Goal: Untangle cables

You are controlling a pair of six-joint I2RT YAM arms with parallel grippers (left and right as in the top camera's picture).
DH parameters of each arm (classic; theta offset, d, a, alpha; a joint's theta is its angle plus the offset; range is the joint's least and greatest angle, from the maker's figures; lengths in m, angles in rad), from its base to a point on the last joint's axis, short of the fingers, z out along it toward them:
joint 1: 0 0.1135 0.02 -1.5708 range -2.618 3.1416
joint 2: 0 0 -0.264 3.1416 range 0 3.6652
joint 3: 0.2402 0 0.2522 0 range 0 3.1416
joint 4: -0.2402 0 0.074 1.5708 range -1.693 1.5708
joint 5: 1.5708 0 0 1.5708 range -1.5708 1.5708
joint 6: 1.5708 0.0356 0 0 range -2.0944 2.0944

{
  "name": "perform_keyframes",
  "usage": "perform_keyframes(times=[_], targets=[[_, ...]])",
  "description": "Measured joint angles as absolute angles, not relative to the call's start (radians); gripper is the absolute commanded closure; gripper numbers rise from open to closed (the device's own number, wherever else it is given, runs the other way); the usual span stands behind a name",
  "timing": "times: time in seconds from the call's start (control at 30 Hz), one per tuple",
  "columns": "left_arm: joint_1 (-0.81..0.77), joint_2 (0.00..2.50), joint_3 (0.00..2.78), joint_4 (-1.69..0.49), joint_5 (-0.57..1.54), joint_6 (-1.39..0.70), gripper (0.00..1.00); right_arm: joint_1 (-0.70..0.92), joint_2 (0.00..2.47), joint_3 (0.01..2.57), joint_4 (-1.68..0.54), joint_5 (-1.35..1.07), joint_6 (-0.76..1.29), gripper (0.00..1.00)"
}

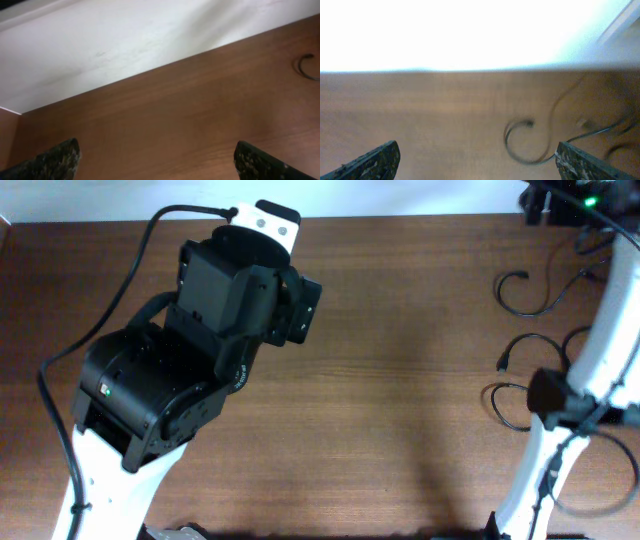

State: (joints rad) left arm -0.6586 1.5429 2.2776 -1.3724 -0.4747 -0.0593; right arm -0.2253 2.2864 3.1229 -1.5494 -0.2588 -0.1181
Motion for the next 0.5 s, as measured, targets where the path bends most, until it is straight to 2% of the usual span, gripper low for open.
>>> perform_keyframes(times=[0.2, 0.33, 0.4, 0.5], targets=[[-0.659, 1.543, 2.278, -1.373, -0.535, -0.059, 0.01, -0.226, 1.825, 3.138, -1.549, -0.265, -0.133, 0.01], [-0.659, 1.543, 2.278, -1.373, -0.552, -0.059, 0.01, -0.226, 1.642, 3.083, -1.508, -0.271, -0.148, 0.02], [-0.659, 1.543, 2.278, -1.375, -0.556, -0.059, 0.01, -0.226, 1.604, 3.053, -1.421, -0.274, -0.167, 0.01], [-0.659, 1.543, 2.278, -1.378, -0.558, -0.059, 0.01, -0.226, 1.613, 3.018, -1.145, -0.303, -0.186, 0.01]])
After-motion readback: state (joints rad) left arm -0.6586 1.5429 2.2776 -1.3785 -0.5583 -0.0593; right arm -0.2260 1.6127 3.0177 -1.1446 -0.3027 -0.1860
